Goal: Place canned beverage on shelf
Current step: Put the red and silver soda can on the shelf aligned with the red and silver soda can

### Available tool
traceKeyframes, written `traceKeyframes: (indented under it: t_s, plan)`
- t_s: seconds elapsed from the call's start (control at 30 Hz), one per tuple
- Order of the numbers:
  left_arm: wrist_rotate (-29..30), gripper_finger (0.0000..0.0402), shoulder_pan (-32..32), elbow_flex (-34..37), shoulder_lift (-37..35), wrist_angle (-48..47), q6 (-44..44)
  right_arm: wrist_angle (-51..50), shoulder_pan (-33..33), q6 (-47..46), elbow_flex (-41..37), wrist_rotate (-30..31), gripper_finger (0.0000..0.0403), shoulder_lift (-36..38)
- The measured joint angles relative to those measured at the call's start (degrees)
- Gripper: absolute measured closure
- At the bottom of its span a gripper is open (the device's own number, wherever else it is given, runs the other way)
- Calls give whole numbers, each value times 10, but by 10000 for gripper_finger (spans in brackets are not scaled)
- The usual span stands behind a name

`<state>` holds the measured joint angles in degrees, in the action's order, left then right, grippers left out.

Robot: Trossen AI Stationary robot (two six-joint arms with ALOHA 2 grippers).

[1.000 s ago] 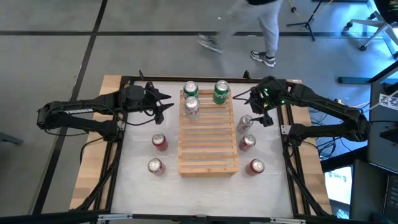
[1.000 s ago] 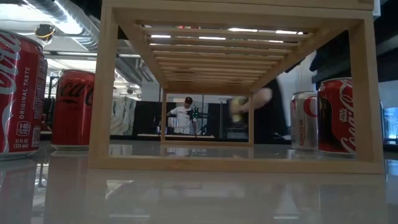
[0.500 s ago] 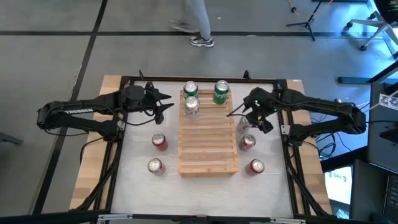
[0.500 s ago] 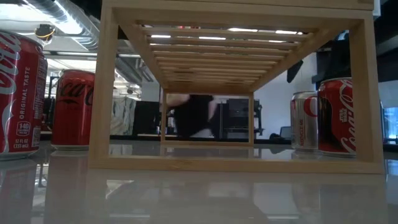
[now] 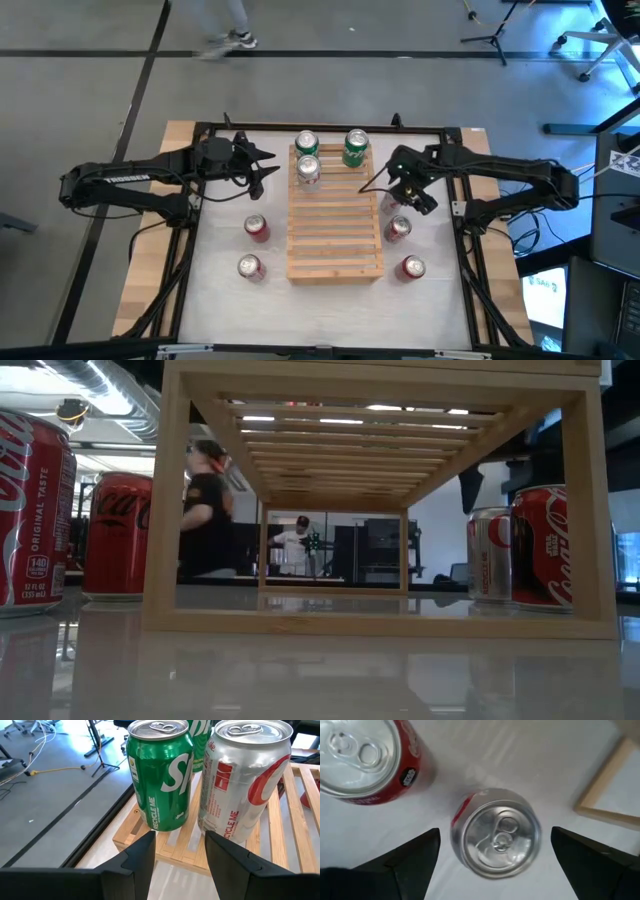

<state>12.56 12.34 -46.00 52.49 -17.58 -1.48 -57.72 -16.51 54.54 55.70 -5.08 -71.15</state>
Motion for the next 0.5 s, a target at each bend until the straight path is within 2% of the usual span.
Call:
traceKeyframes:
  t_s: [0.2,0.5]
  plan:
    - [0,239,0,0,0,0,0,-3,0,-6,0,0,27,-20]
    - [0,239,0,0,0,0,0,-3,0,-92,0,0,27,-23]
